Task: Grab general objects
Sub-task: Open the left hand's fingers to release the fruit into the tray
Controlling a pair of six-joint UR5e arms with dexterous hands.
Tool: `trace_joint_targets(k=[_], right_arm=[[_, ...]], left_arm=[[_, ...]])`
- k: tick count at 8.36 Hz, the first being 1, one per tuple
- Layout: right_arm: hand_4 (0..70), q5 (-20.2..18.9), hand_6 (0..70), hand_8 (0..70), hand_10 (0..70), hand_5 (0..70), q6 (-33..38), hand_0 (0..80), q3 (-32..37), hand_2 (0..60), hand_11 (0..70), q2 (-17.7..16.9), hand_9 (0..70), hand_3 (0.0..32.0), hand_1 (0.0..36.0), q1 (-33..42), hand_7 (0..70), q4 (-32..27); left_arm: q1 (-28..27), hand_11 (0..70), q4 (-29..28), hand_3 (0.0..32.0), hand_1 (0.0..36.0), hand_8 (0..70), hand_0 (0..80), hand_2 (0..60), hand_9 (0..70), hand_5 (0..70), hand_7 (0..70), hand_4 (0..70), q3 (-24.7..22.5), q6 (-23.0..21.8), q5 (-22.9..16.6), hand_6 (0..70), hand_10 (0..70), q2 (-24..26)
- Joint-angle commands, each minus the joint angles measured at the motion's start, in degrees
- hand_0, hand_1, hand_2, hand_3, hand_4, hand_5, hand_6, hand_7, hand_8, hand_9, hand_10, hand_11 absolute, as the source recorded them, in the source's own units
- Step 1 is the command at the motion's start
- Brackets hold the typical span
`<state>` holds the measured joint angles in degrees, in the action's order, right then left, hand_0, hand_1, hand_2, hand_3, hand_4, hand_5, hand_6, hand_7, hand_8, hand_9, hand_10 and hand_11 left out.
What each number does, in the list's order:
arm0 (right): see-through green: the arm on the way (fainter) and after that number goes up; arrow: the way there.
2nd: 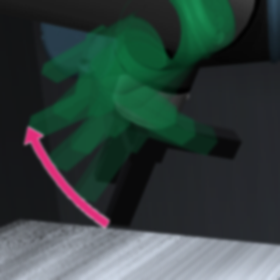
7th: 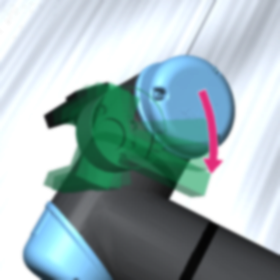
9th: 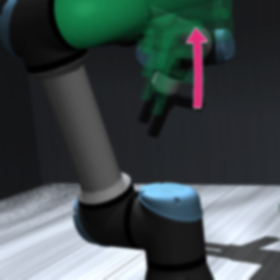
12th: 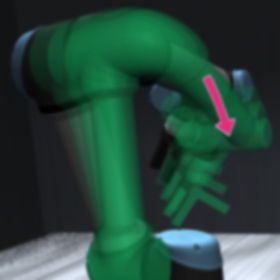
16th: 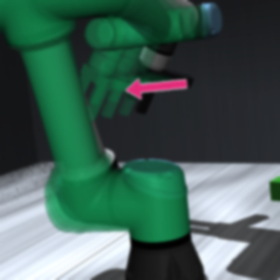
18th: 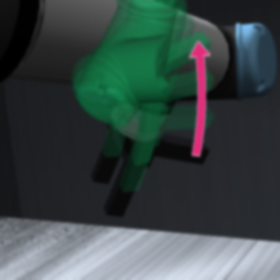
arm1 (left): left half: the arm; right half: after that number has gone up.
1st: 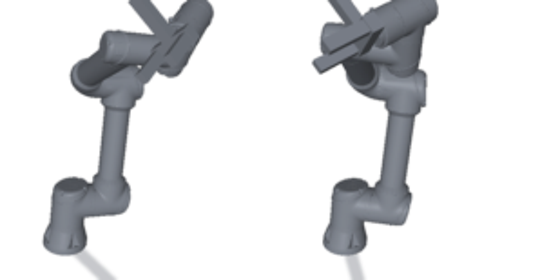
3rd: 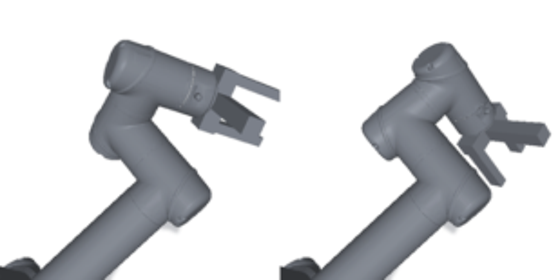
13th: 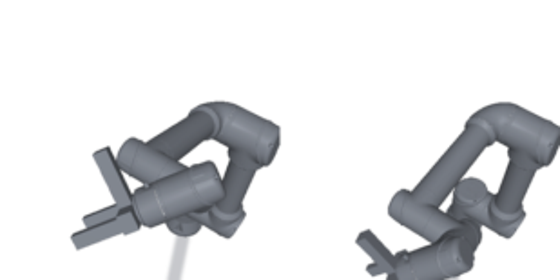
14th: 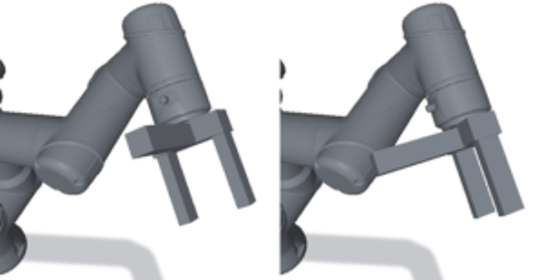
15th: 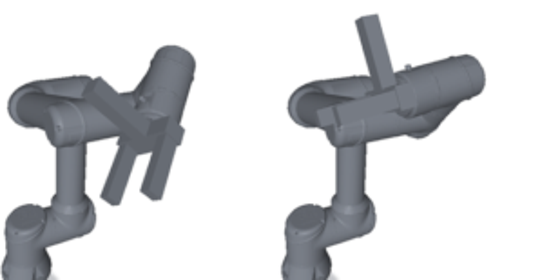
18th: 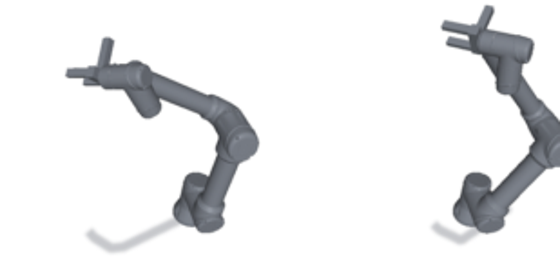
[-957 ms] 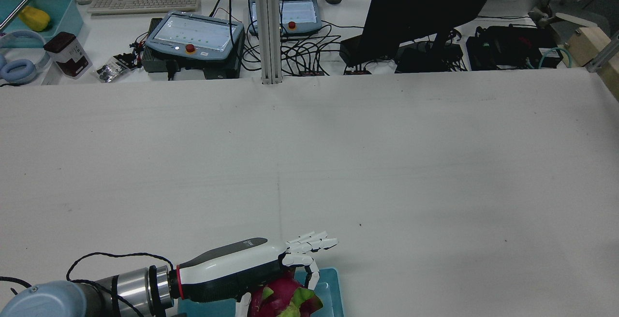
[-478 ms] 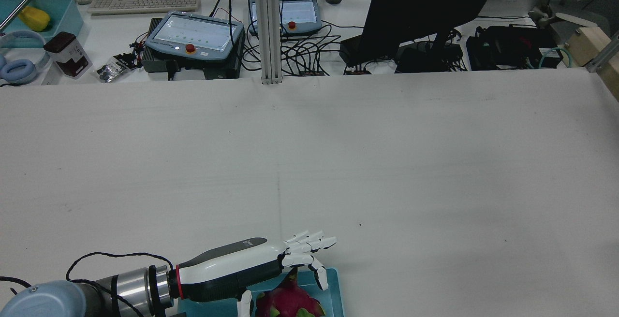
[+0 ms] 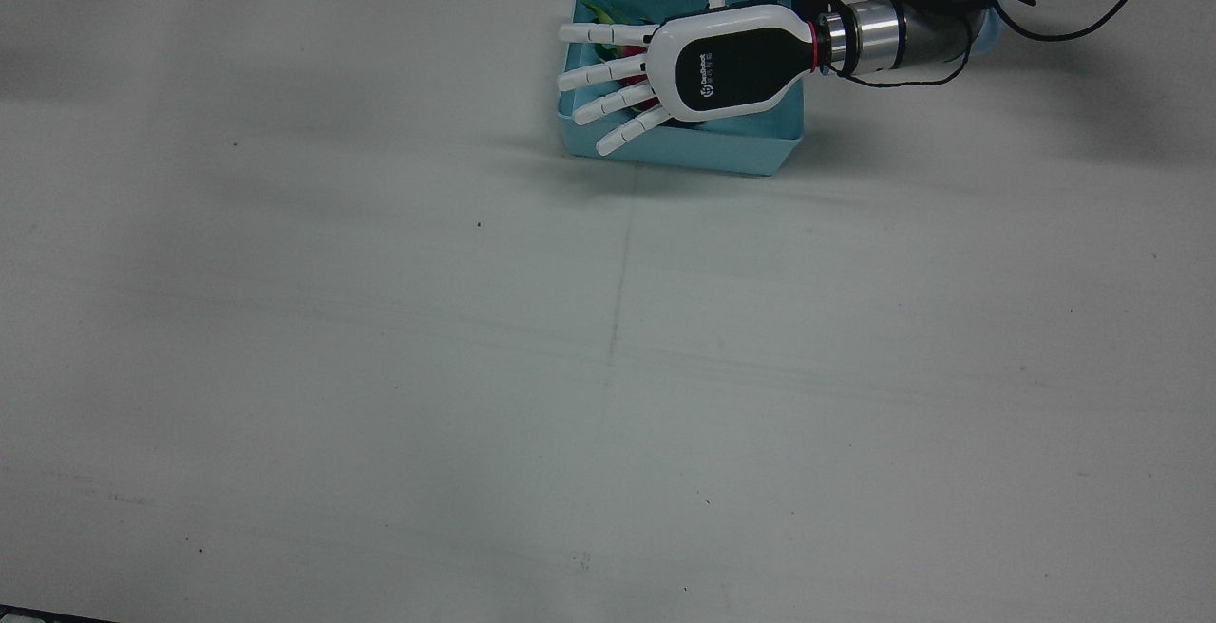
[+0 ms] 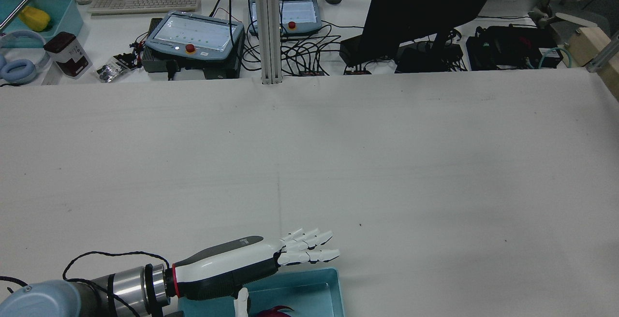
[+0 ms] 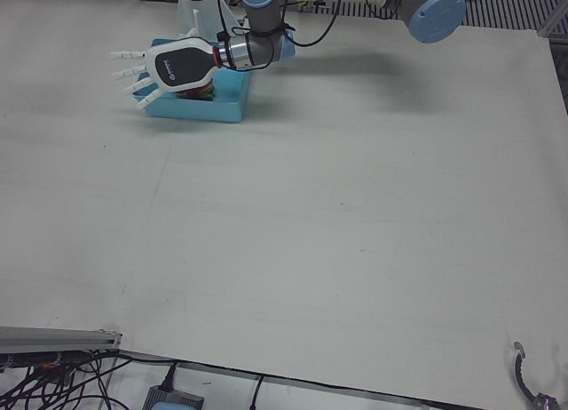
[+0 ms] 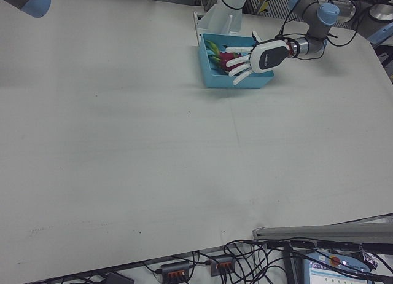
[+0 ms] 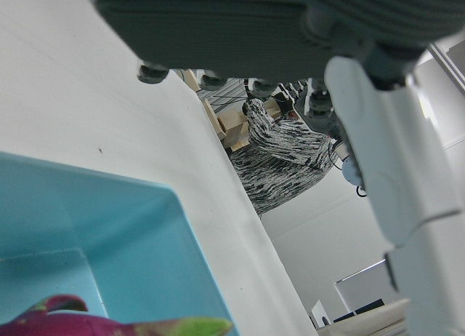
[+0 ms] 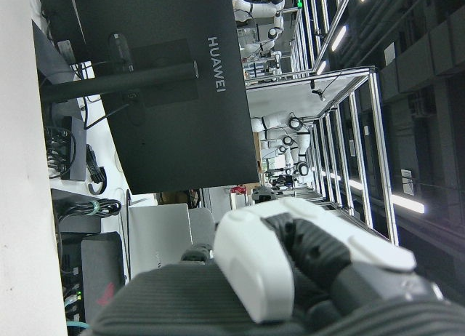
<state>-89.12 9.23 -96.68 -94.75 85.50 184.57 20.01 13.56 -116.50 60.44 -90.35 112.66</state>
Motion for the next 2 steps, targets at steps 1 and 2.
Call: trace_joint_targets(k=[1,2], right_arm=[[0.0,0.00,0.0,0.0,0.0,0.0,0.00,0.0,0.00,0.0,0.0,0.00,0.0,0.0,0.0,0.02,0.0,0.00],[0.0,0.00,0.0,0.0,0.0,0.0,0.00,0.0,0.00,0.0,0.0,0.00,0.0,0.0,0.0,0.02,0.0,0.00]], left_arm=[[6.75,0.0,-2.66,9.6,12.5,0.0,49.6,0.0,0.0,0.0,2.5,2.8,1.53,-2.59,0.00,0.0,0.0,-2.62],[13.23,0.0,-5.28,10.0,15.2,0.0,52.0,0.0,0.0,0.0,2.9,3.8,4.68,-5.74,-0.35,0.0,0.0,-2.88]])
